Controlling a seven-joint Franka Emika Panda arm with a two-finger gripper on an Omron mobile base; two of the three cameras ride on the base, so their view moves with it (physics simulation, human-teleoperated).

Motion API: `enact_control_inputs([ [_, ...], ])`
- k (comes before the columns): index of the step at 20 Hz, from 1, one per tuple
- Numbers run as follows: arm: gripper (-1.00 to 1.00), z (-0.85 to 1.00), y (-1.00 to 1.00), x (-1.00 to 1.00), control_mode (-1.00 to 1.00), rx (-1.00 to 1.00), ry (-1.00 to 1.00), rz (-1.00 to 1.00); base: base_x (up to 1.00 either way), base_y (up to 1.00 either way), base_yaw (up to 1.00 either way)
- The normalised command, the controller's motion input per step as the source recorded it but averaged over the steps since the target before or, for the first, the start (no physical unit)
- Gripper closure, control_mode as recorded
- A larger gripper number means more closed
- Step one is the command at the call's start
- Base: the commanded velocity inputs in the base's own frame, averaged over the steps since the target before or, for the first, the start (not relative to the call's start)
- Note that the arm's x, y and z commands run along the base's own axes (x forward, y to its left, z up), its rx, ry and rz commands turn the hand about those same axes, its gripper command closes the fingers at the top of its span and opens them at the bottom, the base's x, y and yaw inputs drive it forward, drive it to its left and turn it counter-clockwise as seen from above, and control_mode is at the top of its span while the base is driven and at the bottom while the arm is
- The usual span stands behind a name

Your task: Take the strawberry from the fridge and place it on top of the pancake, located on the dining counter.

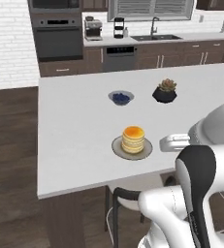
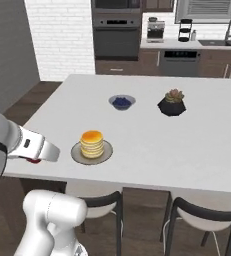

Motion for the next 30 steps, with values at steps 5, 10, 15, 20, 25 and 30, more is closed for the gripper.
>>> enact_control_inputs([
  [5, 1.0, 0.0, 0.0, 0.0, 1.0, 0.0, 0.0, 0.0, 0.9, -0.07, 0.01],
  [10, 1.0, 0.0, 0.0, 0.0, 1.0, 0.0, 0.0, 0.0, 0.86, 0.0, 0.0],
  [15, 1.0, 0.0, 0.0, 0.0, 1.0, 0.0, 0.0, 0.0, 0.74, -0.01, 0.1],
  [20, 1.0, 0.0, -0.07, 0.8, -1.0, 0.0, 0.16, 0.09, 0.2, -0.02, 0.02],
  [25, 1.0, 0.0, -0.05, 0.97, -1.0, 0.0, 0.1, 0.09, 0.0, 0.0, 0.0],
  [30, 1.0, -0.28, 0.04, 0.86, -1.0, -0.03, 0.02, 0.0, 0.0, 0.0, 0.0],
])
